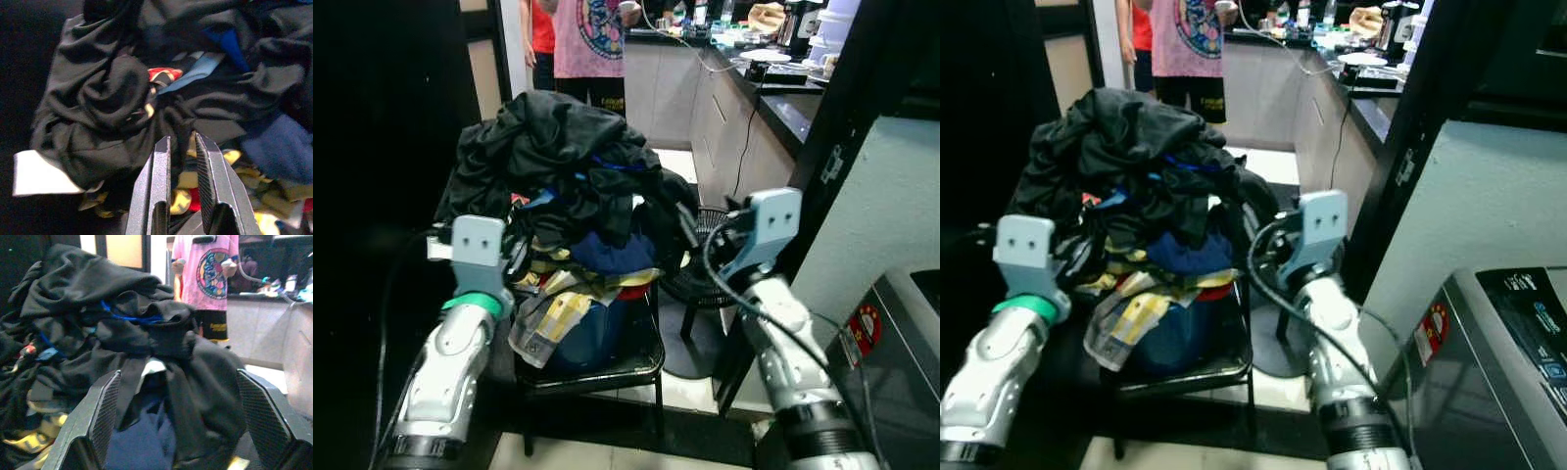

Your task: Clothes washing

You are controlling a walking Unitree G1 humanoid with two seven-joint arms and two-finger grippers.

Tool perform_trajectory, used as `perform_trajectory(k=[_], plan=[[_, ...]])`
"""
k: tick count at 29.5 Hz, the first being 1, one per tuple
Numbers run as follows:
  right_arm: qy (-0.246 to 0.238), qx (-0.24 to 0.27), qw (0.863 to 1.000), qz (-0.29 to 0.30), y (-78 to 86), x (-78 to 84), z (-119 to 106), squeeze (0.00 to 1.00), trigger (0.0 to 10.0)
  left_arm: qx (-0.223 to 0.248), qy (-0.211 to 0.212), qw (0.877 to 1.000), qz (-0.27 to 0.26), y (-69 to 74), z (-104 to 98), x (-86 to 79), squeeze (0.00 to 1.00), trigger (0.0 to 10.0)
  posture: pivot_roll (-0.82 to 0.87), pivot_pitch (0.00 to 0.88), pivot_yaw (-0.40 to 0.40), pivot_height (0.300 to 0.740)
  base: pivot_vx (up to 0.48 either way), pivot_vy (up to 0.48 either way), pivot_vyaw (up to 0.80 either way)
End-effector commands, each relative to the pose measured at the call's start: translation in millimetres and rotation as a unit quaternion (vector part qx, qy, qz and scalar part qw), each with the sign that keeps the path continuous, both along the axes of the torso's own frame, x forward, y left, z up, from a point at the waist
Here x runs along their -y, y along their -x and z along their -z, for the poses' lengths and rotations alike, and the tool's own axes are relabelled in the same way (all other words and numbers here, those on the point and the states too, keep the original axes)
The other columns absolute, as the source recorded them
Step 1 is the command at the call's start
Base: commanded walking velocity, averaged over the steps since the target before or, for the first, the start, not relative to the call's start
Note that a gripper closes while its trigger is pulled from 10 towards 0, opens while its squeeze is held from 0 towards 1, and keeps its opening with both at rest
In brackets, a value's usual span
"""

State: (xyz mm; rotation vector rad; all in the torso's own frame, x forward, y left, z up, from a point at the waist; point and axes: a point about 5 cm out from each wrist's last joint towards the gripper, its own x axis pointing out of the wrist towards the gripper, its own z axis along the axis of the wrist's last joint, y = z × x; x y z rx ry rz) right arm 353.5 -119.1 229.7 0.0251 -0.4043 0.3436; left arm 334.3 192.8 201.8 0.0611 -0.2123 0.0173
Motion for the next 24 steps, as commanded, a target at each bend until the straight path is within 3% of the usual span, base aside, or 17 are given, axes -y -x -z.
perform_trajectory(k=[1,11,14,22,24], plan=[[-0.002,-0.002,1.000,0.000,2.0,-2.8,2,0.00,10.0,-0.008,0.004,1.000,-0.021,1.0,6,-6.7,0.00,10.0,-0.04,0.000,0.053,0.740,0.000,0.000,0.00],[-0.051,-0.021,0.998,-0.001,0.8,-1.9,9,0.00,10.0,0.019,0.002,0.999,-0.026,7.8,-7,-7.7,0.00,10.0,0.04,0.000,0.012,0.740,0.000,0.000,0.00],[-0.054,-0.012,0.998,-0.002,2.4,-2.5,6,0.00,10.0,0.018,-0.002,1.000,-0.015,14.7,-3,-5.3,0.00,10.0,0.04,0.000,0.006,0.740,0.000,0.000,0.00],[-0.050,-0.011,0.999,-0.002,3.5,-1.2,7,0.00,10.0,0.013,-0.013,1.000,-0.014,17.1,4,0.6,0.00,10.0,0.04,0.000,-0.038,0.740,0.000,0.000,0.00],[-0.050,-0.021,0.999,0.001,3.9,2.1,10,0.00,10.0,-0.010,-0.007,1.000,-0.022,19.6,13,2.0,0.00,10.0,0.03,0.000,-0.045,0.740,0.000,0.000,0.00]])
